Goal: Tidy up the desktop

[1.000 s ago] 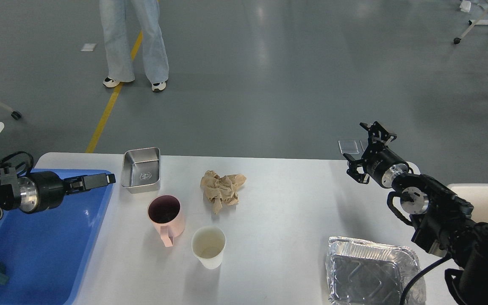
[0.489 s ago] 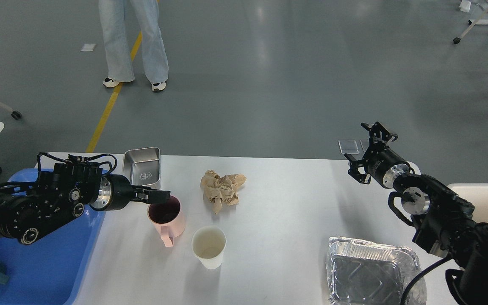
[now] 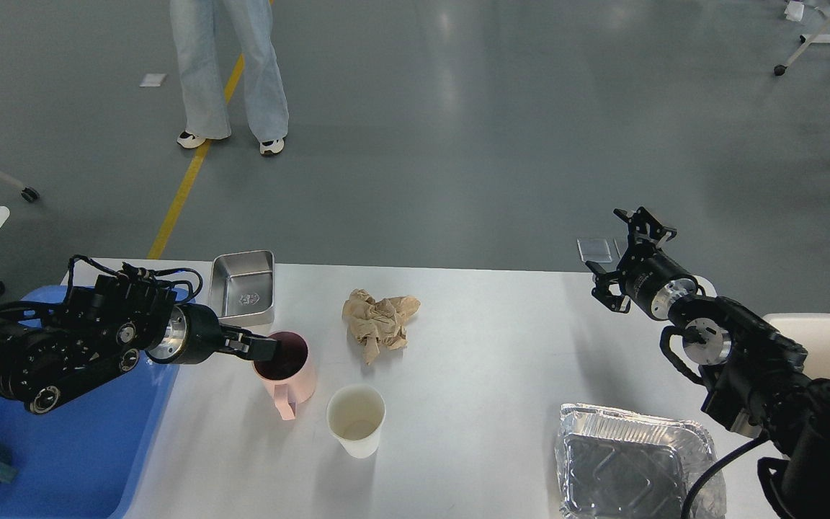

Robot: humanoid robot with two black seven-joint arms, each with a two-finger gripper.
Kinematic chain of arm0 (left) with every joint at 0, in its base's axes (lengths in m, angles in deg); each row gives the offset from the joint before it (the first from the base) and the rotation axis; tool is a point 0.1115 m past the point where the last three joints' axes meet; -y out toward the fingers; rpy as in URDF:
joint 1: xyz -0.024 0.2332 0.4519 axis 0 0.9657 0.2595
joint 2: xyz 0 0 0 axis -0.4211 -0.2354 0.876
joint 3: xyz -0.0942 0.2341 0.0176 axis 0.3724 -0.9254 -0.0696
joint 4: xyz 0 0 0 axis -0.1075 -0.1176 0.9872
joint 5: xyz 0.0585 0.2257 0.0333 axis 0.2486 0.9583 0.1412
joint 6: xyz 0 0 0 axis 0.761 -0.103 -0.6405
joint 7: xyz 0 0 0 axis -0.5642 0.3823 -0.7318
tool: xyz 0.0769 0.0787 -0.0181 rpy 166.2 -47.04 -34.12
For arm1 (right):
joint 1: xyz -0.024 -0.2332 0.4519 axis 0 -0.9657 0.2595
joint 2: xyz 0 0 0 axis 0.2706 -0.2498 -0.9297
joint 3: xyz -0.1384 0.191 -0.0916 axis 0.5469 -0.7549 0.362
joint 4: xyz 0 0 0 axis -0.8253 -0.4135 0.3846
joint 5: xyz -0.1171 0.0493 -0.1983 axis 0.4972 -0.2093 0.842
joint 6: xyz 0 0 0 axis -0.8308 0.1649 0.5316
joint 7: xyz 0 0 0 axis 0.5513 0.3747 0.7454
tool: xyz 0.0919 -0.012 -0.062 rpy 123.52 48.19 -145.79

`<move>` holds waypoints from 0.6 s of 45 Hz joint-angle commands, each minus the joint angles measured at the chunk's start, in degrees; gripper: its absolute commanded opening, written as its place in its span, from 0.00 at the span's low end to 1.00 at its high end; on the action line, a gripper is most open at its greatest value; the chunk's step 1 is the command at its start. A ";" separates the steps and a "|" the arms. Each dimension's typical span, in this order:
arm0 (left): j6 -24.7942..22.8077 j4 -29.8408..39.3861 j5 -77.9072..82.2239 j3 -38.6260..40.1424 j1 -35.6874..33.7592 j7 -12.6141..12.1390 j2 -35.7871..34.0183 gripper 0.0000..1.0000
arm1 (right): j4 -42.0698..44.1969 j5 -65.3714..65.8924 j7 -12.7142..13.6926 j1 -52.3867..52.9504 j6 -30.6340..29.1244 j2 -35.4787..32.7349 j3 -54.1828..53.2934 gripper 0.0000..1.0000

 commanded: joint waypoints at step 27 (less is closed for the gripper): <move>-12.12 -2.24 -0.21 -0.25 -2.22 -0.99 2.59 0.00 | -0.08 0.00 0.00 0.02 -0.07 -0.26 0.00 1.00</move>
